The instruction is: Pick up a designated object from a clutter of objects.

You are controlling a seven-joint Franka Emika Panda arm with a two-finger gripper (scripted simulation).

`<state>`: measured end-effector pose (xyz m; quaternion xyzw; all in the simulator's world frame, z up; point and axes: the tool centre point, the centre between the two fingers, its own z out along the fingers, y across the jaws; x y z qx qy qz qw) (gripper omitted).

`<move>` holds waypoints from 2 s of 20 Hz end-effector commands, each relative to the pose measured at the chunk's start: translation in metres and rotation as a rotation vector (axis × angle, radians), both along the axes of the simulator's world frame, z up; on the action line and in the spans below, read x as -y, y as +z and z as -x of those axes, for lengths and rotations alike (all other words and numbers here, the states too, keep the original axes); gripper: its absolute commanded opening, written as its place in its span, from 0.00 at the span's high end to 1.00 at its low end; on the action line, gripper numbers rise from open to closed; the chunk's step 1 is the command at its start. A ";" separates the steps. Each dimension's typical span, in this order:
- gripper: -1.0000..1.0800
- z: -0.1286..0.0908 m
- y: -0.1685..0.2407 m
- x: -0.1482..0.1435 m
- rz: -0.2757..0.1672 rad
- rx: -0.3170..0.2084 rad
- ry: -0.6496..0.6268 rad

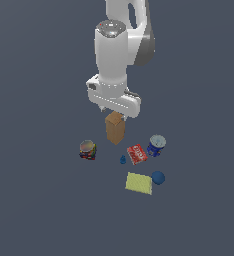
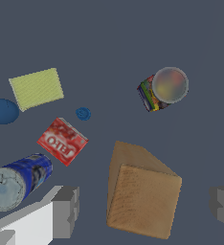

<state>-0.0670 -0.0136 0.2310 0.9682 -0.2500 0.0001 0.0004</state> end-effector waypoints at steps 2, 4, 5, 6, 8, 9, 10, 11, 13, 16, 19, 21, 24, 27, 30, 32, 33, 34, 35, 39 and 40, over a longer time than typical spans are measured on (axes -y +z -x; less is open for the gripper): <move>0.04 0.014 -0.014 -0.002 -0.001 0.000 -0.078; 0.04 0.021 -0.020 -0.003 -0.001 0.000 -0.114; 0.04 0.024 -0.023 -0.004 -0.001 0.000 -0.130; 0.04 0.027 -0.025 -0.004 -0.001 0.000 -0.145; 0.04 0.032 -0.030 -0.005 -0.001 0.000 -0.171; 0.04 0.034 -0.031 -0.005 -0.001 0.000 -0.182; 0.04 0.036 -0.033 -0.005 -0.001 0.000 -0.192; 0.04 0.037 -0.034 -0.005 -0.001 0.000 -0.200; 0.04 0.040 -0.036 -0.006 -0.001 0.000 -0.213; 0.04 0.042 -0.038 -0.006 -0.001 0.000 -0.223; 0.04 0.041 -0.038 -0.006 -0.001 0.000 -0.219; 0.04 0.041 -0.040 -0.006 -0.001 0.000 -0.219; 0.04 0.042 -0.047 -0.006 -0.001 0.000 -0.220; 0.04 0.042 -0.058 -0.006 -0.001 0.000 -0.220; 0.04 0.043 -0.072 -0.006 -0.001 0.000 -0.222; 0.04 0.043 -0.079 -0.006 -0.001 0.000 -0.222; 0.04 0.043 -0.082 -0.006 -0.001 0.000 -0.222; 0.04 0.043 -0.084 -0.006 -0.001 0.000 -0.222; 0.04 0.043 -0.086 -0.006 -0.001 0.000 -0.223; 1.00 0.043 -0.088 -0.006 -0.001 0.000 -0.223; 1.00 0.043 -0.088 -0.006 -0.001 0.000 -0.223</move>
